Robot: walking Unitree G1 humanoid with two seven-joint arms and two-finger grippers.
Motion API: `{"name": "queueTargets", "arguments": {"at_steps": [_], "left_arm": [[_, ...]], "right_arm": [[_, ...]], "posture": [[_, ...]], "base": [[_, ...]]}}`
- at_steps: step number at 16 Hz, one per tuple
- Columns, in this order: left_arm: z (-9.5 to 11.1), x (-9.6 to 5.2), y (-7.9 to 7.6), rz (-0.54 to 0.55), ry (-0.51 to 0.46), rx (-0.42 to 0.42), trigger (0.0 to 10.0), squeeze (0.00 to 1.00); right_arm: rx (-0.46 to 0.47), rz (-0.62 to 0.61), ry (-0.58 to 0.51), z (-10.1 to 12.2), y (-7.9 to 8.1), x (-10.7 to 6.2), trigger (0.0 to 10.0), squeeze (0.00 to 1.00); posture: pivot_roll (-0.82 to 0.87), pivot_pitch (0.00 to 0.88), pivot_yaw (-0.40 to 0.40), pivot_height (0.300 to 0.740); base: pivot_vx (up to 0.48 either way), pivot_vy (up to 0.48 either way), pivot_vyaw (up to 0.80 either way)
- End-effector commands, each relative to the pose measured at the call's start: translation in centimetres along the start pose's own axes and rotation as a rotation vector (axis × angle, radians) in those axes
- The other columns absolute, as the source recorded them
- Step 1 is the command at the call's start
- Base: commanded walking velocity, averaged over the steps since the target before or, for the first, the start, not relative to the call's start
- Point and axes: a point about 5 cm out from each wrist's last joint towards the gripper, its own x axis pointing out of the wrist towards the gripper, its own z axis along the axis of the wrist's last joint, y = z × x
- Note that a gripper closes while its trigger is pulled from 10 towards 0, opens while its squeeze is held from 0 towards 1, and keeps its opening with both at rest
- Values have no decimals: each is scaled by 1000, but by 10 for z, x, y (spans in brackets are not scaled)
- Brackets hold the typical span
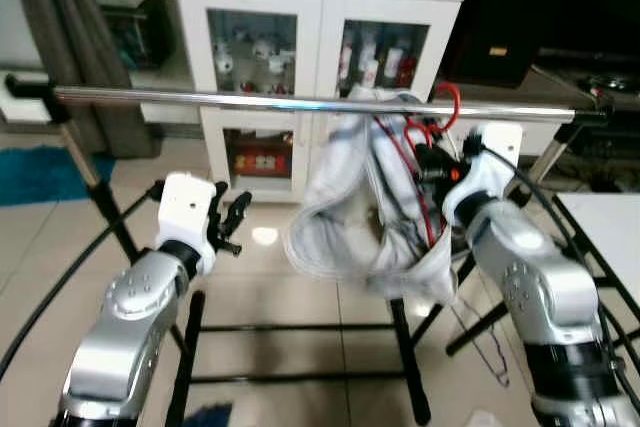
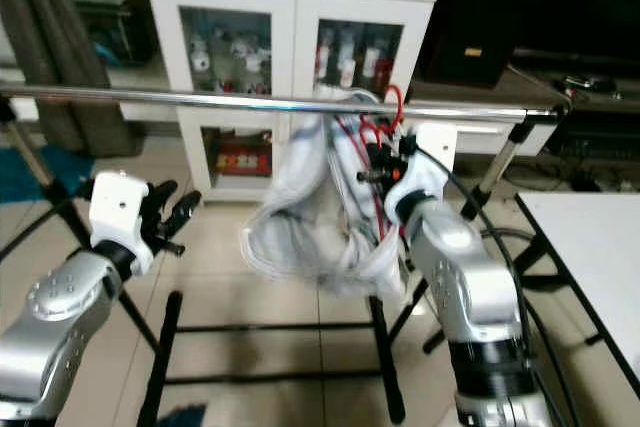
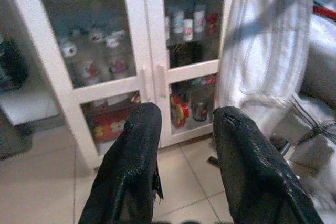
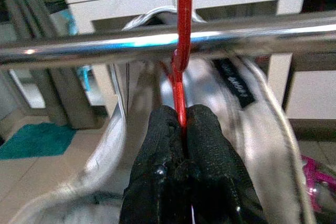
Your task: Hang hanger
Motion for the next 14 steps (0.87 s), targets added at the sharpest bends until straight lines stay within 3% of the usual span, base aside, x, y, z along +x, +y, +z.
{"name": "queueTargets", "arguments": {"at_steps": [1, 5, 6, 7, 10, 14], "left_arm": [[6, 2, -11, -62, -26, 14, 10000, 0], [15, -3, -27, -258, -87, 12, 10000, 0], [18, -9, -36, -383, -95, -3, 10000, 0], [19, -10, -39, -415, -97, -5, 10000, 0], [20, -16, -44, -484, -110, -29, 10000, 0], [20, -16, -37, -464, -102, -12, 10000, 0]], "right_arm": [[-27, -52, -45, 14, -13, 3, 10000, 0], [-37, -95, 91, 5, -16, 19, 10000, 0], [-4, -101, 158, -1, -17, 25, 10000, 0], [19, -91, 181, -3, -17, 26, 10000, 0], [35, -12, 317, -17, -12, 28, 10000, 0], [54, 3, 319, -17, -10, 33, 10000, 0]], "posture": [[2, 0, -62, 740], [0, 0, -65, 740], [2, 0, -69, 740], [2, 0, -69, 740], [6, 0, -76, 740], [7, 0, -76, 740]], "base": [[0, 0, 0], [0, 0, 0], [0, 0, 0], [0, 0, 0], [0, 0, 0], [0, 0, 0]]}}
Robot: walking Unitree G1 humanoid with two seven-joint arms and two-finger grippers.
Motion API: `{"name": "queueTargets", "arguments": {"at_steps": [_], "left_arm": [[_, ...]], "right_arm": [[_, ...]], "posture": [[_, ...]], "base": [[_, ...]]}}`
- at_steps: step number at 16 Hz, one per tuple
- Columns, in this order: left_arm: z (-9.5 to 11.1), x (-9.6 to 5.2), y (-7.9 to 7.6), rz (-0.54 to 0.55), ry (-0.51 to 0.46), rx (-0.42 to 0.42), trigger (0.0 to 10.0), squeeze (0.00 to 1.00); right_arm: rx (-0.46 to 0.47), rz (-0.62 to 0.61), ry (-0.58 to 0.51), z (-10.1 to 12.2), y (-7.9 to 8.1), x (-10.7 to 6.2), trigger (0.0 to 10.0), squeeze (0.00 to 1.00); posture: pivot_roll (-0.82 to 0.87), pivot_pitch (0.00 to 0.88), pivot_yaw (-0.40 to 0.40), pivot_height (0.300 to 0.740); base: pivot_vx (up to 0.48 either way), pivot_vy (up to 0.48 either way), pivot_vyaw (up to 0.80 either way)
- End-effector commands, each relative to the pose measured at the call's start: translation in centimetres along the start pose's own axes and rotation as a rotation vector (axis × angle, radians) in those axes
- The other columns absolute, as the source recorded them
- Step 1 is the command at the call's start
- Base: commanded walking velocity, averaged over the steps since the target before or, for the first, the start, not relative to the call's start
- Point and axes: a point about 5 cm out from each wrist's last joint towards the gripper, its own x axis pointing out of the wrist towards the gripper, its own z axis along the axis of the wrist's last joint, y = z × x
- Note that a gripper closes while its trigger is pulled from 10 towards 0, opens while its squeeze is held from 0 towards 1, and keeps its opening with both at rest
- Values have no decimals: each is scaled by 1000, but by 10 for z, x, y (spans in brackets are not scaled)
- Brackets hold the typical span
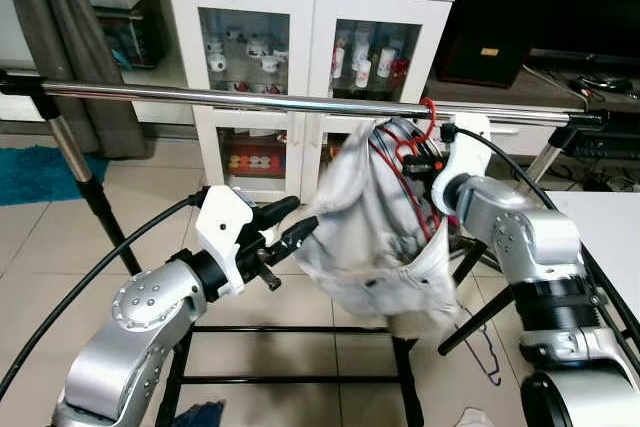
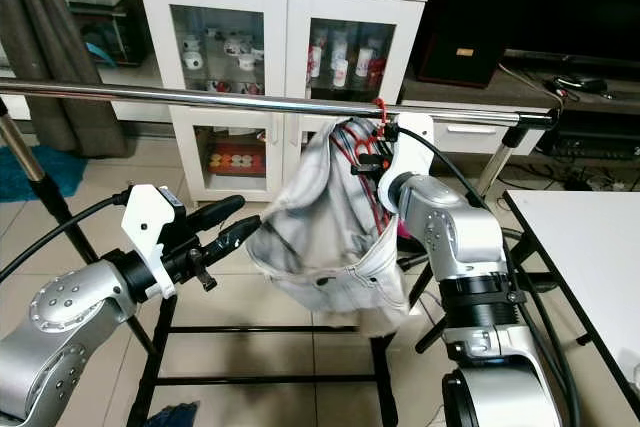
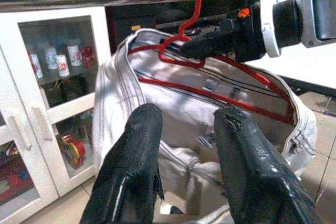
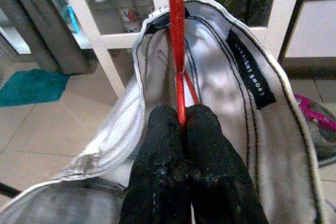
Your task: Hang hanger
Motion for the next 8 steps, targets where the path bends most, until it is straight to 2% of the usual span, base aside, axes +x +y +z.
{"name": "queueTargets", "arguments": {"at_steps": [1, 2, 3, 4, 5, 6, 7, 8], "left_arm": [[1, 0, 5, 23, 8, 22, 10000, 0], [0, -1, 9, 60, 16, 36, 10000, 0], [-1, -3, 14, 119, 10, 21, 10000, 0], [-3, -5, 17, 161, 6, -10, 10000, 0], [-8, -11, 23, 239, 39, -24, 10000, 0], [-11, -13, 24, 270, 61, -24, 10000, 0], [-12, -13, 23, 308, 67, -20, 10000, 0], [-15, -11, 22, 333, 75, -20, 10000, 0]], "right_arm": [[-17, -4, -28, 3, -2, 0, 10000, 1000], [-43, 21, -103, 14, -1, -4, 10000, 1000], [-116, 79, -171, 26, -1, -21, 10000, 1000], [-126, 121, -190, 30, -2, -34, 10000, 1000], [-136, 211, -167, 29, -3, -61, 10000, 1000], [-148, 300, -125, 20, 3, -79, 10000, 1000], [-161, 323, -96, 7, 5, -97, 10000, 1000], [-147, 272, -103, -4, 3, -102, 10000, 1000]], "posture": [[7, 0, -75, 740], [7, 0, -75, 740], [6, 0, -74, 740], [3, 0, -74, 740], [-6, 0, -72, 740], [-15, 0, -71, 740], [-20, 0, -73, 740], [-25, 0, -74, 740]], "base": [[0, 0, 0], [0, 0, 0], [0, 0, 0], [0, 0, 0], [0, 0, 0], [0, 0, 0], [0, 0, 0], [0, 0, 0]]}}
